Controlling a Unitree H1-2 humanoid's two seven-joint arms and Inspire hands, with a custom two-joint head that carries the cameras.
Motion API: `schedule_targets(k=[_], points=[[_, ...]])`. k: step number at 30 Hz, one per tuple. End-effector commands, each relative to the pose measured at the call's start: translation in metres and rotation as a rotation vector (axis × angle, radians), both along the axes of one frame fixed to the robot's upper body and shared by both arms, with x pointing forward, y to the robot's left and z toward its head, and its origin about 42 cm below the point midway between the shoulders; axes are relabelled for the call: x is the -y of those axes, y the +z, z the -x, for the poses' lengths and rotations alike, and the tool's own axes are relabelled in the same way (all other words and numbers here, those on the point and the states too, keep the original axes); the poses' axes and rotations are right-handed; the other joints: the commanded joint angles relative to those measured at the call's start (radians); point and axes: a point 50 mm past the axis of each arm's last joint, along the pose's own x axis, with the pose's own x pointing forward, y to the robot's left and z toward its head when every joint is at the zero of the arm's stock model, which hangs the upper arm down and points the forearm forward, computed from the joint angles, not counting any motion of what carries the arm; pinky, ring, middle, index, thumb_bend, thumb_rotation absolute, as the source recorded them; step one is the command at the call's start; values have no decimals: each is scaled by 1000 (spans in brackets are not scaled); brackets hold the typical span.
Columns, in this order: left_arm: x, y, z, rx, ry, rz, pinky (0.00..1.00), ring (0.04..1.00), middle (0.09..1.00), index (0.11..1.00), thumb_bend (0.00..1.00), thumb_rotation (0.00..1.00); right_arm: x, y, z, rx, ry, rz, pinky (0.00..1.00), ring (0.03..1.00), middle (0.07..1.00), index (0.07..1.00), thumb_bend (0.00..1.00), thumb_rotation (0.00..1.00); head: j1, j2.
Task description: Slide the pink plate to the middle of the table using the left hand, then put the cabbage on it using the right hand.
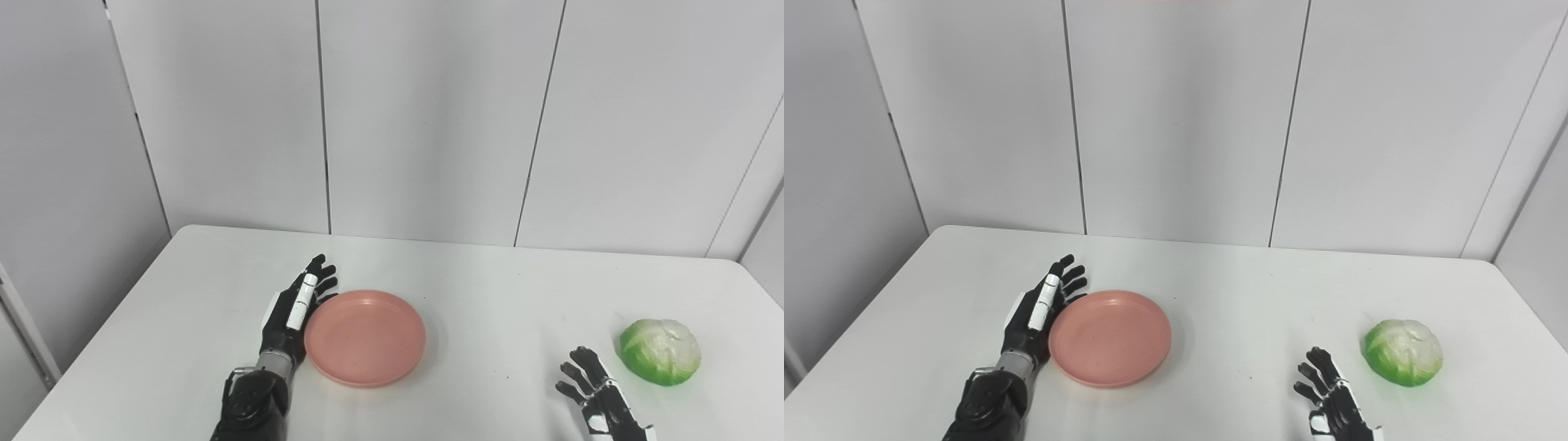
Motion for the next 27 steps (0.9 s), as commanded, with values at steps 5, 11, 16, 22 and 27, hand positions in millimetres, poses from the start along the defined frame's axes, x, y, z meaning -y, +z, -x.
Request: schedule_targets(k=[5,11,16,22,27], points=[[21,13,8,38,-53,-17,798,876,891,886,865,856,-23,-29,-5,-150,17,-11,786,847,882,856,720,874,-71,22],[35,20,17,53,-53,-48,817,901,899,898,854,867,-38,-24,-8,-150,20,-16,797,865,899,870,680,897,-121,37],[50,18,25,26,-37,-13,832,893,896,895,874,872,-51,-21,-11,-147,12,-24,799,867,899,871,677,899,-171,51],[58,19,29,12,-46,12,865,899,896,895,886,866,-61,-18,-14,-147,3,-15,798,863,896,871,676,929,-218,63],[56,19,29,5,-46,12,864,893,898,890,881,864,-69,-16,-17,-145,-3,-14,800,865,900,874,670,934,-262,76]])
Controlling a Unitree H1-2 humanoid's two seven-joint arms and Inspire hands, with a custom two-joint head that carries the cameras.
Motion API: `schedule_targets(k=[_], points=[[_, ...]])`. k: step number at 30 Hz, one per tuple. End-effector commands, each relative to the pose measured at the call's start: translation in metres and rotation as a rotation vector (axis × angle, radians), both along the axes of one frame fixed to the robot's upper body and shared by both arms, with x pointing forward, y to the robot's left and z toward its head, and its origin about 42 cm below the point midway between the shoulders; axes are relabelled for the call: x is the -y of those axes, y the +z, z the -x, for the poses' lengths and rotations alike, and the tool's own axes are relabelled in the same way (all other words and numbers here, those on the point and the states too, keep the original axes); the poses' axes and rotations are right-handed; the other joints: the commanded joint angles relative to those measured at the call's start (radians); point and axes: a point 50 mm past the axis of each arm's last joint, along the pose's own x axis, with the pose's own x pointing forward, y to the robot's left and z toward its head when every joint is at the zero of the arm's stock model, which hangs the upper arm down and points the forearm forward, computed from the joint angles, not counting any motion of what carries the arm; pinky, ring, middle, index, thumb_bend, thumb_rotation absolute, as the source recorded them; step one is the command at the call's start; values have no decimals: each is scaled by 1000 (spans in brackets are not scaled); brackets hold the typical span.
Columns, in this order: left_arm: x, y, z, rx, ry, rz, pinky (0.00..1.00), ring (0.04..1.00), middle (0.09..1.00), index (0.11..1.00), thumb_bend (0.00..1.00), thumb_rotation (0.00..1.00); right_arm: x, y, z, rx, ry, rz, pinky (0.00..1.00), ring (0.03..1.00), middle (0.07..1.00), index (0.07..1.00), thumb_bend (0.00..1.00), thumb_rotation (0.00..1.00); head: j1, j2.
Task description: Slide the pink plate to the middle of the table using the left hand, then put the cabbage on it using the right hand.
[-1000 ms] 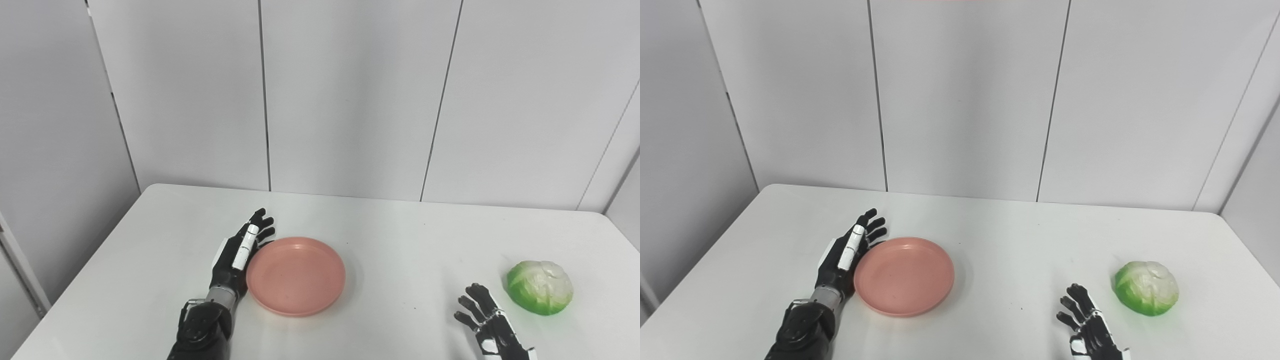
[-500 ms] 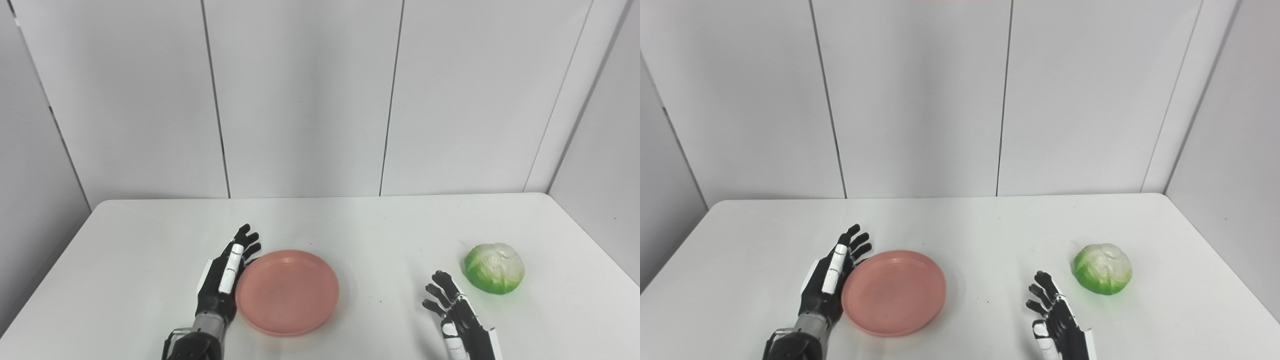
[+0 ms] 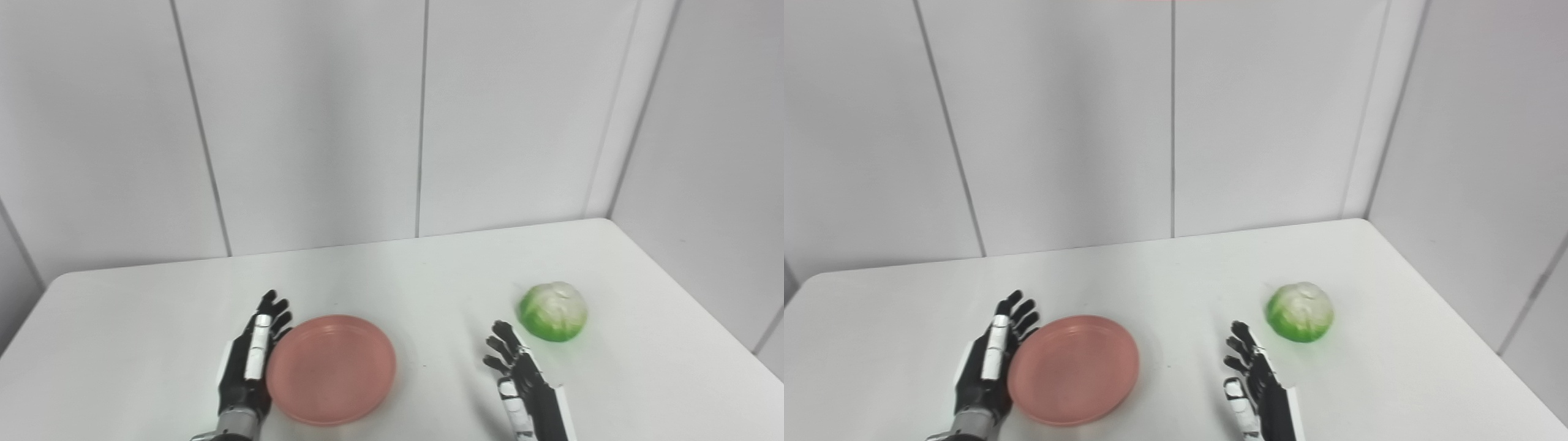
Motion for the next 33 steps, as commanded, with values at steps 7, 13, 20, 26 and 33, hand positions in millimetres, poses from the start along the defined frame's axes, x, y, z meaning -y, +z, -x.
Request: schedule_targets(k=[7,13,20,26,33], points=[[-4,12,-5,26,5,19,872,905,907,897,888,850,-58,-15,-16,-133,73,-36,803,865,903,872,657,924,-44,6],[-9,8,-5,15,13,26,866,900,895,891,897,844,-50,0,-17,-88,-13,89,775,852,897,854,655,889,-40,-4],[-17,3,-10,6,12,35,855,891,887,879,888,842,-36,51,-19,-73,-110,313,756,859,925,918,743,843,-57,-52],[-13,-1,-12,2,-3,52,878,902,901,904,858,844,-7,90,-26,89,-177,473,763,869,935,927,876,739,-55,-78],[-4,-5,-11,-1,-8,62,856,895,897,893,847,836,34,134,-33,301,-263,699,804,894,930,916,910,734,-47,-88]])
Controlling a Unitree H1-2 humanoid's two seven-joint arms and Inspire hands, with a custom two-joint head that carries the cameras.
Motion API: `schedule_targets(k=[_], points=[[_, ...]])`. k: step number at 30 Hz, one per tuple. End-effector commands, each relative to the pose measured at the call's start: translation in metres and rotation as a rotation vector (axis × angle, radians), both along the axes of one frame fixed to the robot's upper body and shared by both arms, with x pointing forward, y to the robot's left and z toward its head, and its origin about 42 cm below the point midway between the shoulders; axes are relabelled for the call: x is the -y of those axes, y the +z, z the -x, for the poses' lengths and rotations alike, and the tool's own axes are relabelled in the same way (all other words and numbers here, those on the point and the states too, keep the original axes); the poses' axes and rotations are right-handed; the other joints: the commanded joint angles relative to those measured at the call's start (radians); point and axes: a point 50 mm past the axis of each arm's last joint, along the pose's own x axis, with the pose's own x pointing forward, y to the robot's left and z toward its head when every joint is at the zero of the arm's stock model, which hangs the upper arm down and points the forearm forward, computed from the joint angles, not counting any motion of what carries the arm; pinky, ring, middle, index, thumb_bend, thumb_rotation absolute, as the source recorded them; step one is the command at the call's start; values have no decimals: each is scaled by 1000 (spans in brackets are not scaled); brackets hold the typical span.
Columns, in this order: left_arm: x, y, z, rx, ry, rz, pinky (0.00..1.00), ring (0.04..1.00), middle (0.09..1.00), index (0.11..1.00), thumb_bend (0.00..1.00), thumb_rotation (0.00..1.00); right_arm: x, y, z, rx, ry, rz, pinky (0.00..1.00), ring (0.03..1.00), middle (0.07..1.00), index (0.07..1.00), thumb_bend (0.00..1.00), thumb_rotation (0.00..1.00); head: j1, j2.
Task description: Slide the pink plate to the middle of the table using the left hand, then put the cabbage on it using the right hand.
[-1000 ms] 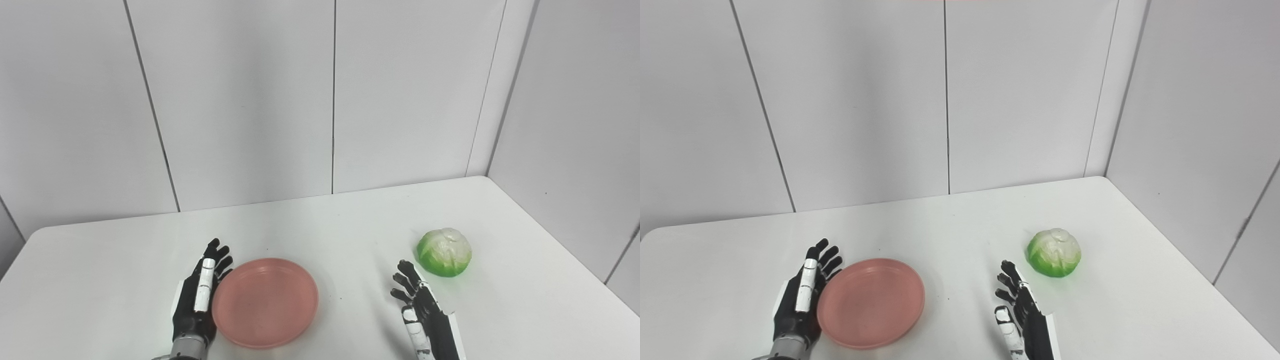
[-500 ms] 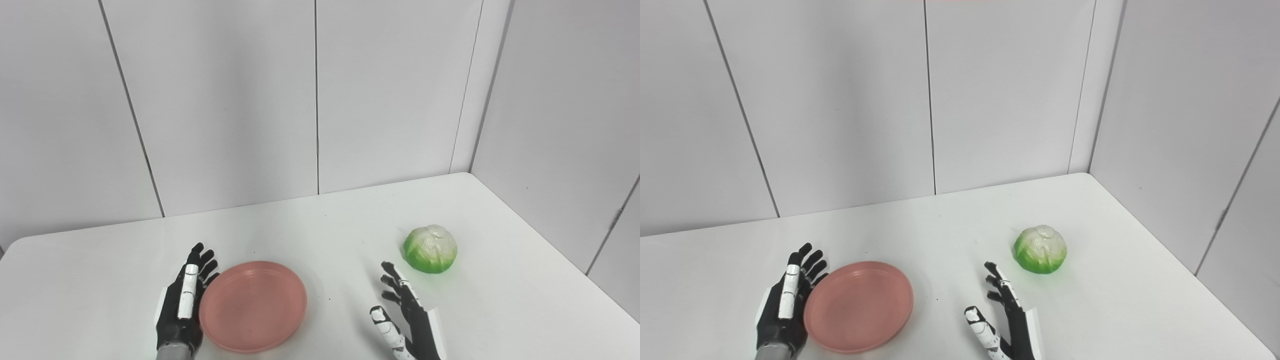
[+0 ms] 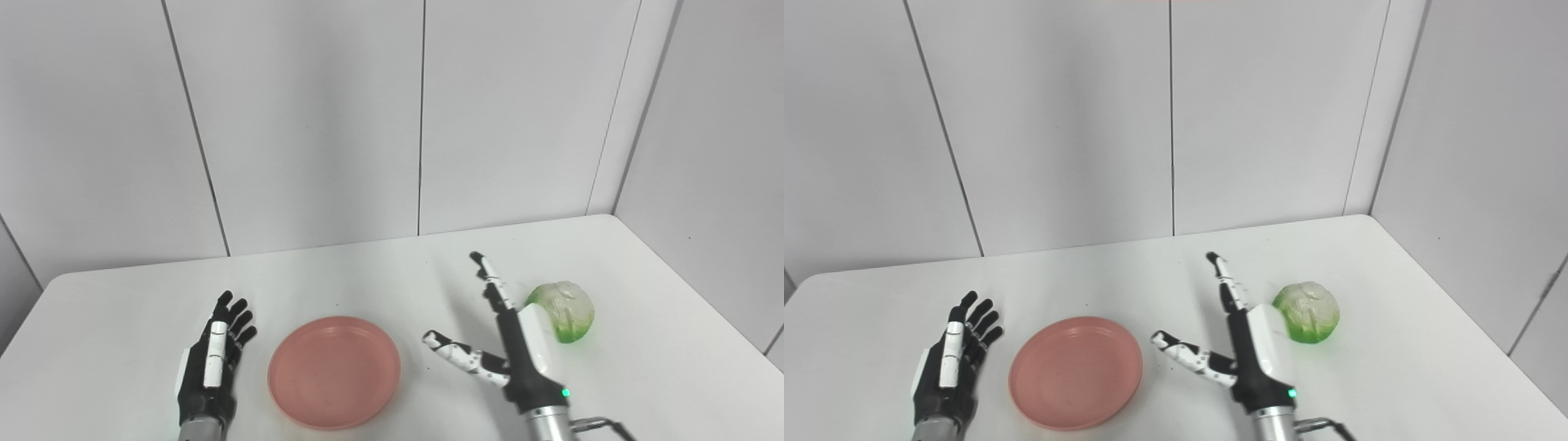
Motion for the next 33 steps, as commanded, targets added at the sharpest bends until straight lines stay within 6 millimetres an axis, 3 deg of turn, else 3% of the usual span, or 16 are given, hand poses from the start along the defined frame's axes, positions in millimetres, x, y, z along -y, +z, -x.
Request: schedule_targets(k=[1,7,9,13,17,21,27,33], points=[[9,-5,0,-25,-14,22,858,898,898,893,842,835,0,33,-3,173,21,66,803,894,929,913,910,743,1,1],[7,-6,0,-32,-15,27,865,903,902,905,848,837,27,53,-17,227,-40,238,809,897,923,900,906,762,2,6],[6,-6,1,-32,-16,29,857,899,900,903,846,836,36,58,-24,247,-48,265,766,876,912,891,899,747,2,8],[6,-7,3,-38,-24,39,881,916,910,909,855,819,58,68,-42,261,-68,314,738,861,893,877,898,824,4,10],[7,-7,4,-41,-28,48,889,921,914,915,856,817,74,75,-53,214,-87,360,764,877,895,880,914,889,5,10],[9,-8,3,-43,-31,56,901,921,914,916,865,816,92,85,-65,145,-106,452,780,877,892,872,909,881,8,11],[10,-6,5,-36,-43,57,895,916,918,916,851,819,110,91,-78,51,-135,521,779,857,864,853,898,835,4,14],[11,-3,9,-38,-56,64,883,910,909,911,854,815,111,89,-91,-23,-143,559,816,871,867,856,903,828,-16,17]])
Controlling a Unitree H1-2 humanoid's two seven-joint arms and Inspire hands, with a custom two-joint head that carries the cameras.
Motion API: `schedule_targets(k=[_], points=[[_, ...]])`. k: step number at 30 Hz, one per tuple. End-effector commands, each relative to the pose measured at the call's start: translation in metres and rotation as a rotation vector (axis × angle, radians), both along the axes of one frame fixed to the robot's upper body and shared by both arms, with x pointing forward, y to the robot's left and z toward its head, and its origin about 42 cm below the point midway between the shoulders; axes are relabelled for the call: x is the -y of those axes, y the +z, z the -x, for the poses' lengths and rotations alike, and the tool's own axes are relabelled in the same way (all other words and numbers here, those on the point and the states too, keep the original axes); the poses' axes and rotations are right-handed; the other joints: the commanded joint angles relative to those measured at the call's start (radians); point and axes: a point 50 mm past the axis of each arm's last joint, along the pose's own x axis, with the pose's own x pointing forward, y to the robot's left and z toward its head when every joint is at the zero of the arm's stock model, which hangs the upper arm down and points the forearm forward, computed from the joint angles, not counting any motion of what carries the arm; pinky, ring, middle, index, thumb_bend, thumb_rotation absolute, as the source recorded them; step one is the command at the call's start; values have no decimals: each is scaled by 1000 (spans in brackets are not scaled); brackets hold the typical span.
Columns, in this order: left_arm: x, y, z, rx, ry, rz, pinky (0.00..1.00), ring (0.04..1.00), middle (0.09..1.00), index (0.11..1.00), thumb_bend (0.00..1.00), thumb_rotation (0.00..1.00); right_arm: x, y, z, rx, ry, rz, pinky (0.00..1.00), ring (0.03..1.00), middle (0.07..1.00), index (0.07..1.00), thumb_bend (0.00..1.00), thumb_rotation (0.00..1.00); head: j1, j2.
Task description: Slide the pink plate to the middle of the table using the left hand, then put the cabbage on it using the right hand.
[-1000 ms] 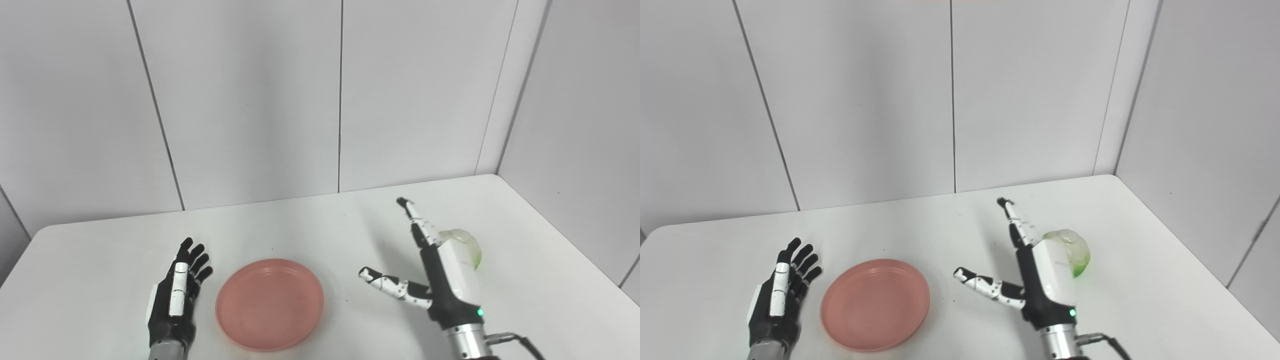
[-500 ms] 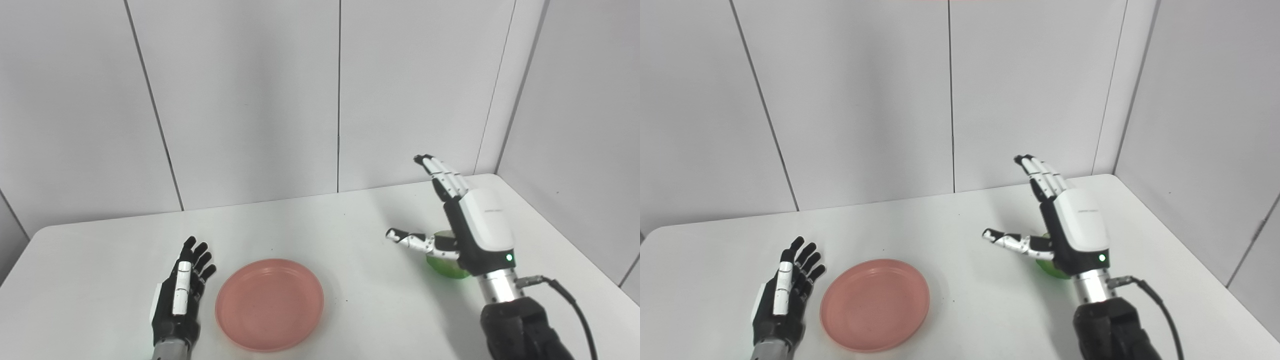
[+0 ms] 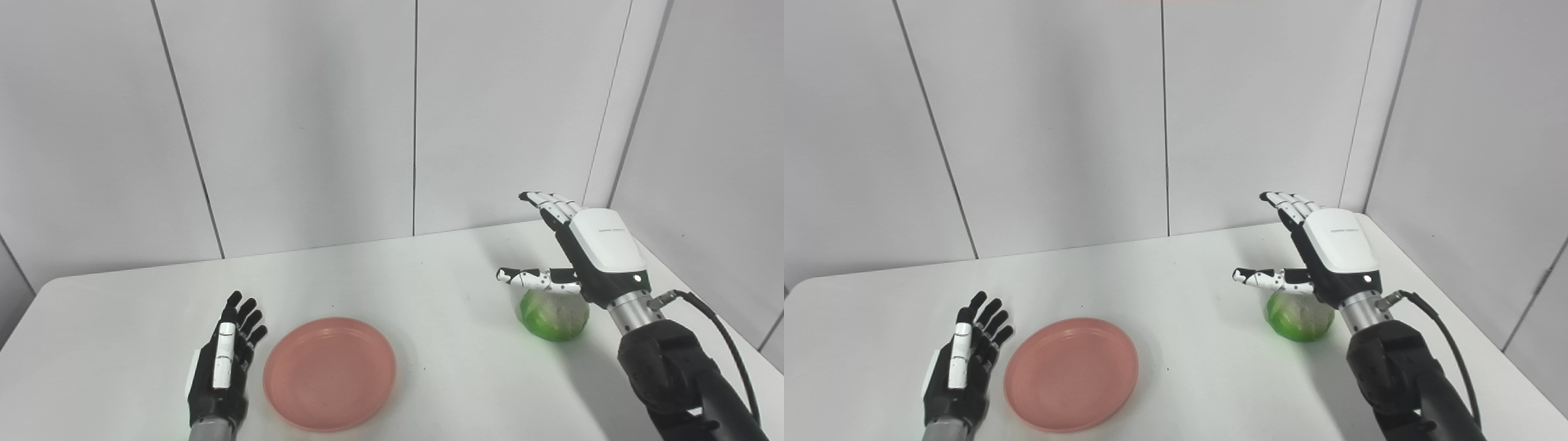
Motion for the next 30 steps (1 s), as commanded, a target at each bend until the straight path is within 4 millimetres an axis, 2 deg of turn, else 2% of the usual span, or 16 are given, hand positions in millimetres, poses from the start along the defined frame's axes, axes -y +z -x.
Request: schedule_targets(k=[1,7,16,22,30], points=[[5,-4,5,-36,-28,6,883,909,909,911,854,816,3,25,-13,47,-21,38,813,869,866,854,905,829,-11,2],[12,-1,11,-24,-72,-20,854,907,908,917,846,832,11,22,-32,-31,-43,59,779,860,859,844,922,838,-23,1],[18,-1,14,-31,-93,-19,857,929,935,931,847,830,24,7,-44,-153,-93,65,696,827,835,839,937,868,-14,6],[15,-1,14,-35,-87,-21,901,936,932,932,847,840,30,-3,-55,-215,-113,76,666,822,842,842,937,900,-15,10],[10,-2,14,-46,-81,-18,904,938,931,928,837,844,45,-4,-58,-243,-141,103,643,806,838,842,944,918,-14,13]])
